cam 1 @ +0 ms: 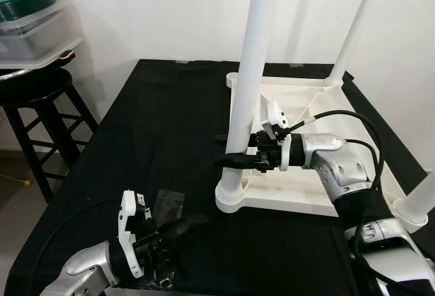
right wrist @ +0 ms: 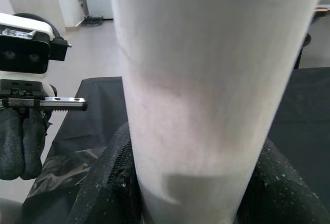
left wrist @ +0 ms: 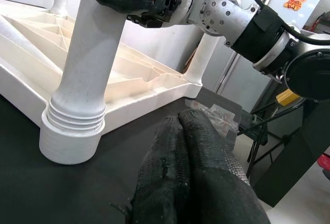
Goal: Building children table
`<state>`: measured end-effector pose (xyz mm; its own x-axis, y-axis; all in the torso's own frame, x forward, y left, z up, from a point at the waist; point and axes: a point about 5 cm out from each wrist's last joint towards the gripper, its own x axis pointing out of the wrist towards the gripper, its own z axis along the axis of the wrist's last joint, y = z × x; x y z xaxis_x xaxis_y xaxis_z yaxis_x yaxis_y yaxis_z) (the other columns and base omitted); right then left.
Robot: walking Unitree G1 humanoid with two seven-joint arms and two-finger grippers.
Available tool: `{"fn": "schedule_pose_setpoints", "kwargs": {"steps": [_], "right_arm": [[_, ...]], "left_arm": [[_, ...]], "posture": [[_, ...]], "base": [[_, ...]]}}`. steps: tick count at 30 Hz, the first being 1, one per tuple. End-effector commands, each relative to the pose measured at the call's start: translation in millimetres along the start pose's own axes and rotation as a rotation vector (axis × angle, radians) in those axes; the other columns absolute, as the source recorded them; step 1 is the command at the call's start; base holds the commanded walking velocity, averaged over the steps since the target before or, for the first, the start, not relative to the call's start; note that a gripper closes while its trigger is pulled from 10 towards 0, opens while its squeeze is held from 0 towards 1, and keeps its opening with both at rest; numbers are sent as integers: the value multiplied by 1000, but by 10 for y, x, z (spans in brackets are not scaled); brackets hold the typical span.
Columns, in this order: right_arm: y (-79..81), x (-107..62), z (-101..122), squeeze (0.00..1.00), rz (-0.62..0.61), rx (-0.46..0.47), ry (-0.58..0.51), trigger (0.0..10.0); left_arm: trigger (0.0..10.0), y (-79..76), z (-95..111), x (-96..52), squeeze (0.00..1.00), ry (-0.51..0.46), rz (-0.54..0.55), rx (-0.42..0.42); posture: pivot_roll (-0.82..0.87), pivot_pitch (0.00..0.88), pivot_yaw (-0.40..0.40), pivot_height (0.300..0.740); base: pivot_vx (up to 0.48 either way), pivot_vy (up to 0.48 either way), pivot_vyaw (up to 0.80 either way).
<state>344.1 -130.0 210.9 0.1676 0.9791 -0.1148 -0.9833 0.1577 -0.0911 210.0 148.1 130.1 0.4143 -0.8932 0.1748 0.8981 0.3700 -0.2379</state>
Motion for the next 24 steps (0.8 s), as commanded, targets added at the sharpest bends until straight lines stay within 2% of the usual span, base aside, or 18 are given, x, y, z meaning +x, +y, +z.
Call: {"fn": "schedule_pose_setpoints", "kwargs": {"steps": [1, 5, 7, 8, 10, 12, 13, 14, 15, 16, 17, 24], "right_arm": [[-4, -19, 19, 0, 19, -9, -13, 0], [21, -51, -31, 0, 15, 0, -23, 0], [170, -51, -209, 0, -81, 26, -4, 0], [170, -51, -209, 0, -81, 26, -4, 0], [251, 18, -338, 0, -222, 79, 21, 0], [251, 34, -360, 0, -249, 90, 25, 0], [510, 261, -625, 0, -386, 101, 125, 0], [538, 313, -632, 0, -556, 82, 131, 0], [538, 313, -632, 0, -556, 82, 131, 0], [550, 335, -650, 0, -669, 136, 116, 0], [547, 329, -697, 0, -716, 136, 145, 0], [549, 353, -722, 0, -666, 118, 167, 0]], "left_arm": [[10000, -16, -3, -6, 0, 7, -1, 4], [10000, -19, 1, -6, 0, 6, -1, 3], [10000, -19, 11, -12, 0, 2, -2, 1], [10000, -19, 11, -12, 0, 2, -2, 1], [10000, -21, 17, -19, 0, 2, -3, 1], [10000, -22, 18, -20, 0, 2, -3, 2], [10000, -18, 28, -20, 0, -1, -5, 1], [10000, -8, 32, -29, 0, 0, -7, 0], [10000, -8, 32, -29, 0, 0, -7, 0], [10000, 0, 33, -37, 0, -2, -6, 1], [10000, 3, 38, -24, 0, -11, -7, -4], [10000, 3, 34, 3, 0, -6, -20, -3]], "posture": [[31, 52, -17, 740], [22, 57, -15, 740], [9, 66, -12, 740], [9, 66, -12, 740], [7, 70, -21, 740], [7, 70, -21, 740], [-11, 88, -18, 740], [-24, 82, -9, 740], [-24, 82, -9, 740], [-45, 78, 3, 740], [-42, 76, -4, 740], [-38, 72, -21, 740]], "base": [[0, 0, 0], [0, 0, 0], [0, 0, 0], [0, 0, 0], [0, 0, 0], [0, 0, 0], [0, 0, 0], [0, 0, 0], [0, 0, 0], [0, 0, 0], [0, 0, 0], [0, 0, 0]]}}
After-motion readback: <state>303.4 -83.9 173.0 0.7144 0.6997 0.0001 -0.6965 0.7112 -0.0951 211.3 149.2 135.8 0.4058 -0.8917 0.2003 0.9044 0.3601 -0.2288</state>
